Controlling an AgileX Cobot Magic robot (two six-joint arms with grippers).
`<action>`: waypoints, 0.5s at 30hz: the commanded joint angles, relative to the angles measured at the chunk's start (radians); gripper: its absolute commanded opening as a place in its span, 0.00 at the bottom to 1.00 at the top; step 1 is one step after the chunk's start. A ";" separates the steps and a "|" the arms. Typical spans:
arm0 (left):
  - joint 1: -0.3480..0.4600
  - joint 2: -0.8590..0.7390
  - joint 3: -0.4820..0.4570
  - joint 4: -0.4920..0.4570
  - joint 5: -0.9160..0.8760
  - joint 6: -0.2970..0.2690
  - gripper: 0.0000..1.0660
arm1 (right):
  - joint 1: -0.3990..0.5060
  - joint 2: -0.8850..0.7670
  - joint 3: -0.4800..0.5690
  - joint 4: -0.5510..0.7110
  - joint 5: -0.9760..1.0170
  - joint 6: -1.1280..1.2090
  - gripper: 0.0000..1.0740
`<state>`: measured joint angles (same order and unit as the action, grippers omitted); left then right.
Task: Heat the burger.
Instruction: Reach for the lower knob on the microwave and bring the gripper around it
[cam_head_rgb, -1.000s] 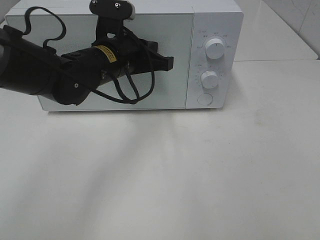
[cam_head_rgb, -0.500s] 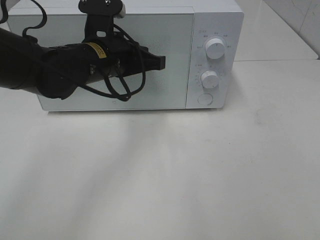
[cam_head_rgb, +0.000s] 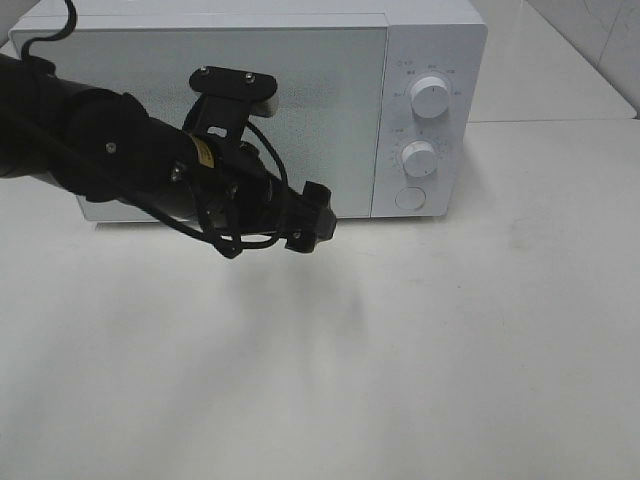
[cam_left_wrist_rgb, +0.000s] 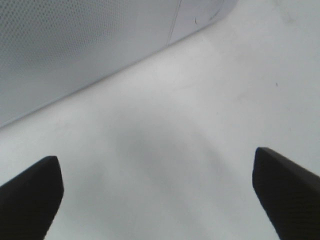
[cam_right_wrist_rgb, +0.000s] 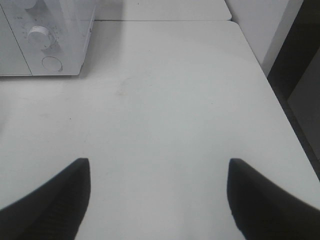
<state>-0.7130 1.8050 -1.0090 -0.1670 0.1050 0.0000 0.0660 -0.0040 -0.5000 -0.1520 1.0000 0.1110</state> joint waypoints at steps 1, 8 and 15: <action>-0.004 -0.061 0.002 -0.007 0.157 -0.011 0.93 | -0.005 -0.029 0.003 -0.001 -0.004 -0.005 0.69; -0.004 -0.131 0.002 0.002 0.373 -0.007 0.93 | -0.005 -0.029 0.003 -0.001 -0.004 -0.005 0.69; 0.000 -0.202 0.002 0.046 0.578 -0.013 0.93 | -0.005 -0.029 0.003 -0.001 -0.004 -0.005 0.69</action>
<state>-0.7100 1.6120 -1.0080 -0.1270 0.6670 -0.0060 0.0660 -0.0040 -0.5000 -0.1520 1.0000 0.1110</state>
